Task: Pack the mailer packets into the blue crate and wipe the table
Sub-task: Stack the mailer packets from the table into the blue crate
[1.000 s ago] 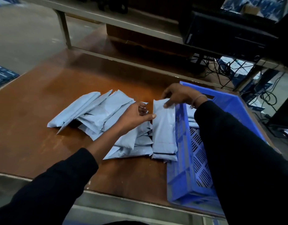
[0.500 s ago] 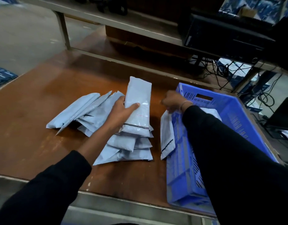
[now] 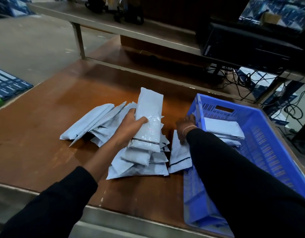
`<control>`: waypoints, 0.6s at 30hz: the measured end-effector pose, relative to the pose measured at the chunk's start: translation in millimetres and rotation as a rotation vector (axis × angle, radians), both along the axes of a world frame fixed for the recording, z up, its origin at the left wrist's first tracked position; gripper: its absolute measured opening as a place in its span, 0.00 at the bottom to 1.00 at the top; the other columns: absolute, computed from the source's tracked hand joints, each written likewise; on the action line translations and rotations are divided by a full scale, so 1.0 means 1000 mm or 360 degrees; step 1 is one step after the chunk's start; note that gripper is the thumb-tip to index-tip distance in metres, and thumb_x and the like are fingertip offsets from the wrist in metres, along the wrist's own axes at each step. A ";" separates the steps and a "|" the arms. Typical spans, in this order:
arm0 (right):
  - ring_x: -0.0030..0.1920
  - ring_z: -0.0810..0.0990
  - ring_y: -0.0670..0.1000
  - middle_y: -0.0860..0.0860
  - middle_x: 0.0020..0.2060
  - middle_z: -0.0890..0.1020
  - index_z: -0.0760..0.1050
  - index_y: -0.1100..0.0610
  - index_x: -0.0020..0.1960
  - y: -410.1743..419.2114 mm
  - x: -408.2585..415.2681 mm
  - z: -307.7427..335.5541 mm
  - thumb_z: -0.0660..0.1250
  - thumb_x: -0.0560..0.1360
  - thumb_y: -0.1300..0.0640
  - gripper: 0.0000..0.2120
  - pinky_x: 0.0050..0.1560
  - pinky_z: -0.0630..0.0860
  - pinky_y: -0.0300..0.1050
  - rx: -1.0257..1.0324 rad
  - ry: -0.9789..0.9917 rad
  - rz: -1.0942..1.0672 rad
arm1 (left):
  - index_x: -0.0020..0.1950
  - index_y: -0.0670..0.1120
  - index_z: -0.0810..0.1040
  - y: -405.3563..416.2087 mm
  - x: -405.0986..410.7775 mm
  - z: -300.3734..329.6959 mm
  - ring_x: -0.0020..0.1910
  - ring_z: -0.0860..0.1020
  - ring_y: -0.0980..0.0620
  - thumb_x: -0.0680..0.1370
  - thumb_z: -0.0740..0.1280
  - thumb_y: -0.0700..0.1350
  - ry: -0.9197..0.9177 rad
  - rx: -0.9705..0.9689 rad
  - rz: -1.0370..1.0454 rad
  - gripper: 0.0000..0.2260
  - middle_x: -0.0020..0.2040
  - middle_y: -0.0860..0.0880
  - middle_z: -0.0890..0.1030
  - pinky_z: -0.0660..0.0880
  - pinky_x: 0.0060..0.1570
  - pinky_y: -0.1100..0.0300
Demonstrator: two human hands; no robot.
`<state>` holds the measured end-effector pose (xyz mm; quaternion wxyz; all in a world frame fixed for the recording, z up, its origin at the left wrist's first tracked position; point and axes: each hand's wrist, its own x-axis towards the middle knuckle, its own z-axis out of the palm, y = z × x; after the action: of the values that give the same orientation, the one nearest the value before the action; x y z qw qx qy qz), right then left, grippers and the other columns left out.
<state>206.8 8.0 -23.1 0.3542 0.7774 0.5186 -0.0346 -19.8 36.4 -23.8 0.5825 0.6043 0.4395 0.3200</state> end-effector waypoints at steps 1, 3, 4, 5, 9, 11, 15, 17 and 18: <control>0.73 0.63 0.65 0.58 0.66 0.73 0.68 0.53 0.68 0.001 0.001 0.001 0.73 0.71 0.48 0.29 0.73 0.54 0.71 -0.0021 0.0012 -0.0006 | 0.69 0.53 0.67 0.001 0.000 0.000 0.55 0.79 0.53 0.80 0.69 0.50 0.0010 0.0003 -0.0005 0.19 0.63 0.51 0.77 0.78 0.47 0.57; 0.73 0.63 0.65 0.58 0.67 0.73 0.67 0.54 0.69 -0.002 0.001 0.002 0.70 0.74 0.55 0.26 0.73 0.49 0.74 0.0046 0.0023 0.0101 | 0.68 0.54 0.67 0.000 -0.002 0.000 0.55 0.79 0.54 0.80 0.69 0.50 0.0012 -0.0006 -0.0004 0.19 0.62 0.51 0.77 0.78 0.46 0.57; 0.74 0.63 0.64 0.58 0.68 0.72 0.66 0.55 0.71 -0.003 0.000 0.005 0.68 0.75 0.56 0.25 0.75 0.48 0.73 0.0034 0.0022 0.0137 | 0.68 0.54 0.67 0.000 -0.002 0.000 0.54 0.78 0.54 0.80 0.69 0.50 0.0002 -0.0012 0.0001 0.18 0.62 0.51 0.77 0.78 0.45 0.58; 0.75 0.62 0.63 0.58 0.70 0.71 0.65 0.56 0.73 -0.007 -0.004 0.011 0.65 0.78 0.57 0.24 0.76 0.48 0.68 0.0042 0.0059 0.0085 | 0.67 0.54 0.67 0.000 -0.003 0.000 0.53 0.78 0.55 0.80 0.69 0.50 -0.0010 -0.0020 0.0008 0.18 0.61 0.52 0.77 0.77 0.44 0.59; 0.78 0.58 0.61 0.63 0.77 0.62 0.59 0.66 0.77 -0.038 -0.059 0.084 0.53 0.85 0.62 0.22 0.76 0.53 0.50 0.0222 0.0448 -0.0016 | 0.68 0.54 0.67 -0.001 -0.006 0.001 0.53 0.78 0.56 0.80 0.69 0.50 -0.0030 -0.0035 0.0019 0.18 0.61 0.52 0.77 0.77 0.44 0.59; 0.77 0.61 0.61 0.64 0.76 0.64 0.61 0.67 0.76 -0.044 -0.078 0.108 0.55 0.84 0.63 0.21 0.74 0.54 0.49 0.0221 0.0563 0.0132 | 0.68 0.54 0.67 -0.001 -0.007 0.000 0.54 0.78 0.55 0.80 0.69 0.50 -0.0033 -0.0034 0.0017 0.19 0.61 0.52 0.77 0.78 0.46 0.58; 0.70 0.72 0.59 0.59 0.68 0.73 0.69 0.60 0.68 -0.029 -0.044 0.069 0.54 0.84 0.60 0.14 0.72 0.63 0.48 0.0014 0.0266 0.0271 | 0.68 0.54 0.66 -0.001 -0.007 0.000 0.54 0.78 0.56 0.80 0.70 0.50 -0.0045 -0.0031 -0.0004 0.19 0.60 0.53 0.77 0.78 0.47 0.57; 0.65 0.76 0.59 0.57 0.65 0.76 0.71 0.60 0.64 -0.025 -0.029 0.057 0.57 0.83 0.61 0.11 0.68 0.70 0.51 0.0160 0.0334 0.0190 | 0.69 0.54 0.66 0.001 -0.006 -0.001 0.55 0.78 0.55 0.80 0.70 0.50 -0.0049 -0.0034 -0.0009 0.20 0.61 0.52 0.77 0.78 0.50 0.55; 0.63 0.77 0.59 0.56 0.64 0.76 0.71 0.61 0.65 -0.018 -0.019 0.054 0.59 0.82 0.62 0.13 0.66 0.73 0.51 0.0283 0.0404 0.0140 | 0.70 0.54 0.66 0.002 -0.006 -0.001 0.56 0.78 0.54 0.80 0.70 0.50 -0.0054 -0.0037 -0.0008 0.21 0.62 0.52 0.77 0.79 0.52 0.54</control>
<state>188.0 -9.5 31.3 0.2167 0.7717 0.5937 -0.0712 -25.9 38.2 -24.8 0.5975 0.5932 0.4318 0.3236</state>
